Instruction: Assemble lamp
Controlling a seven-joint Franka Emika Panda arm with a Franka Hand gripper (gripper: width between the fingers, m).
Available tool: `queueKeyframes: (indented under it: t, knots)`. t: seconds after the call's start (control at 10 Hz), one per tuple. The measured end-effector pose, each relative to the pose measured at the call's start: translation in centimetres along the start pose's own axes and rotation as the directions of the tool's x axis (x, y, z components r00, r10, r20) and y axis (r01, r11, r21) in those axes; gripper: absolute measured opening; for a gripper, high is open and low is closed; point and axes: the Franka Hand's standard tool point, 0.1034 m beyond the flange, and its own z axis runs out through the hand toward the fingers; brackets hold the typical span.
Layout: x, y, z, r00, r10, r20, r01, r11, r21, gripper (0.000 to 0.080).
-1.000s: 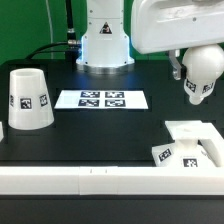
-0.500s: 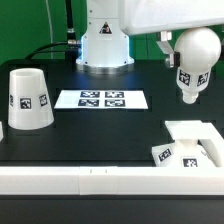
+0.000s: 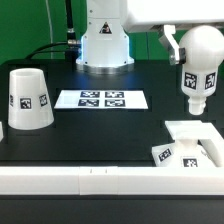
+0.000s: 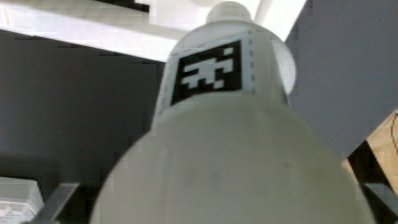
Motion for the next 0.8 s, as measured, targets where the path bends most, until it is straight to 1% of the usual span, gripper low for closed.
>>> queueKeyframes:
  t: [0.3,0.6,0.8]
  knots:
    - [-0.1,0.1,0.1,1.0,0.004,0.005,-0.004,1.0,0.001,0.0576]
    - [-1.1,0.1,1.3,1.0,-0.011,0.006,0.011,1.0,-0.003,0.0576]
    - [-1.4,0.2,1.6,1.0,-0.013,0.014,0.013,1.0,-0.003,0.0576]
